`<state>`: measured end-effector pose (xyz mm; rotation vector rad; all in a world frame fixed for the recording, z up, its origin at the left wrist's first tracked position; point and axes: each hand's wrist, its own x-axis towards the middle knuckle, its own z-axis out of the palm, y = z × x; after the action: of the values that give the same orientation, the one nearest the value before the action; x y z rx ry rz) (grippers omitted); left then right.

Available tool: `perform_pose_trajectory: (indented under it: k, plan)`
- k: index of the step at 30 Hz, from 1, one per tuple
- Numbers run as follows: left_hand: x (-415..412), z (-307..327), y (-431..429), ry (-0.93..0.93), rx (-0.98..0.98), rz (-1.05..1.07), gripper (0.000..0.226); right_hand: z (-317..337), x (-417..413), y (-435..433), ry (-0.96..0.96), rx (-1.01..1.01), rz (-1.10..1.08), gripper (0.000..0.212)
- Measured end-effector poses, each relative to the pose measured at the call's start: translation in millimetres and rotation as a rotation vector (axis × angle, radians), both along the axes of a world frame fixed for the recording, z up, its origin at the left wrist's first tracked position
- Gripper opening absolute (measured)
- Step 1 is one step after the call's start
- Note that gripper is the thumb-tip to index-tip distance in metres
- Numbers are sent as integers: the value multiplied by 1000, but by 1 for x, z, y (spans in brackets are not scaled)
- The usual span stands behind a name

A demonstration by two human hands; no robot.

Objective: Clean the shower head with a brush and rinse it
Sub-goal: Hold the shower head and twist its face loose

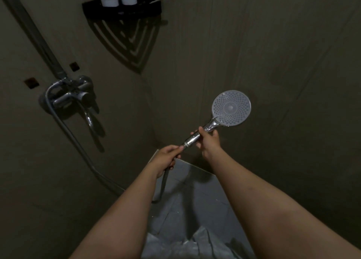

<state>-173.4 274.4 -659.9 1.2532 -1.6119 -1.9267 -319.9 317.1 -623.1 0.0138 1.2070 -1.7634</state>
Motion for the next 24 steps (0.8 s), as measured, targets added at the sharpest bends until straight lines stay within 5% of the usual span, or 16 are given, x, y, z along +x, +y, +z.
perform_pose_trajectory:
  k: [9,17,24]
  plan:
    - [-2,-4,2,-57,122,-29,45,-3,4,1,82,18,44,38]
    - [0,-6,5,-20,-5,-31,11,-5,-1,-2,75,12,36,28]
    - [-4,-8,9,-15,28,-38,27,-2,-2,-2,74,-11,46,30]
